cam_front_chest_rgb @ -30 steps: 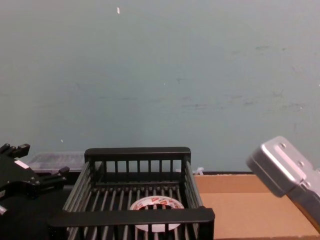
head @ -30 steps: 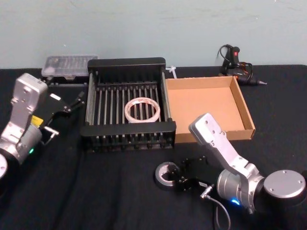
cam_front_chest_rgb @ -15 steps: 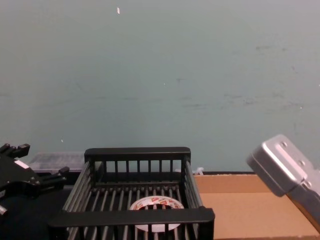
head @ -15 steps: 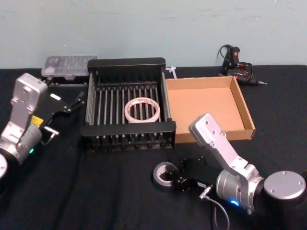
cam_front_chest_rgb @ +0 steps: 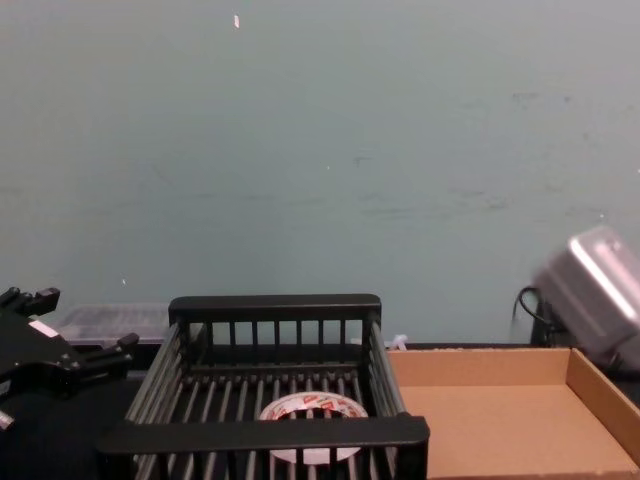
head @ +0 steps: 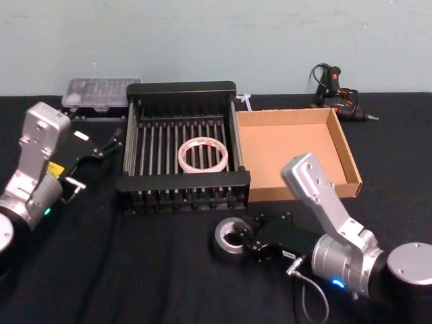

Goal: Pick up the white tape and place it into the black box , Pick up the silver tape and place it into the brown box.

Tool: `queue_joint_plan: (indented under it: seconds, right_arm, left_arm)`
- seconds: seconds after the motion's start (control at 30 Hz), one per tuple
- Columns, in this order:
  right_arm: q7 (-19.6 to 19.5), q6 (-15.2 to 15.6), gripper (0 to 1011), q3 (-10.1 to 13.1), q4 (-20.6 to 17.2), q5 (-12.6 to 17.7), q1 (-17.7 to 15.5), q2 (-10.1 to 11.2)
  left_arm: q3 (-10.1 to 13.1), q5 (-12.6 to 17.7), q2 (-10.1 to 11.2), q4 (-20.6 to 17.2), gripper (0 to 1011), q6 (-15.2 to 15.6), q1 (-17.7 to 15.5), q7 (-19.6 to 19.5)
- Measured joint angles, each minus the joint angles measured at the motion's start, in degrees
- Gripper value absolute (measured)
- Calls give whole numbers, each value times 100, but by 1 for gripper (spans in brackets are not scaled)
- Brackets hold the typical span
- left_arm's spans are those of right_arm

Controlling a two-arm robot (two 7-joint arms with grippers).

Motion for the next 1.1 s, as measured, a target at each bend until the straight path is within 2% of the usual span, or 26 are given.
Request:
queue_joint_plan:
  seconds: [0.1, 0.4, 0.63, 0.9, 1.1]
  right_arm:
    - [-18, -112, 171, 39, -40, 83, -30, 5]
    - [96, -703, 172, 135, -127, 493, -120, 33]
    - [164, -1002, 172, 168, -137, 729, -115, 26]
    - [-326, -1156, 171, 254, -80, 822, -48, -159]
    - [-556, -1234, 172, 297, 3, 853, 19, -249]
  left_arm:
    - [0, 0, 0, 0, 1001, 0, 0, 0]
    - [0, 0, 0, 0, 1001, 0, 0, 0]
    - [0, 0, 0, 0, 1001, 0, 0, 0]
    - [0, 0, 0, 0, 1001, 0, 0, 0]
    - [0, 0, 0, 0, 1001, 0, 0, 0]
